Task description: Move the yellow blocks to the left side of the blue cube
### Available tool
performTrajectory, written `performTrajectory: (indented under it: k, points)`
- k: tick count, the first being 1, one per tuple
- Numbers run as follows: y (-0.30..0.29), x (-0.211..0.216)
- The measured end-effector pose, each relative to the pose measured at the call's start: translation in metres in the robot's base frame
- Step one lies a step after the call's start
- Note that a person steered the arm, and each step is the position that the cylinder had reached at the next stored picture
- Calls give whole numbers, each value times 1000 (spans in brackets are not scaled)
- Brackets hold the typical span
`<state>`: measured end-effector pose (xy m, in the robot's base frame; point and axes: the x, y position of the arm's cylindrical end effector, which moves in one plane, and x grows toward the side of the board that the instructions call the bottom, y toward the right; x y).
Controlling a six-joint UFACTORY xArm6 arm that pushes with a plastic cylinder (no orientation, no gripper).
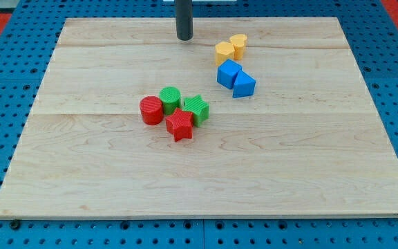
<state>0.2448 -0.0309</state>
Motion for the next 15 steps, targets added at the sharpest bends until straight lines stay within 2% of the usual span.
performTrajectory:
  k: [2, 3, 4, 6, 7, 8, 9, 10, 13, 15]
  points:
    - [12, -22]
    - [90, -38]
    - [111, -49]
    - [161, -32]
    - [161, -32]
    - [154, -10]
    - [137, 31]
    - [137, 28]
    - [74, 47]
    - [62, 49]
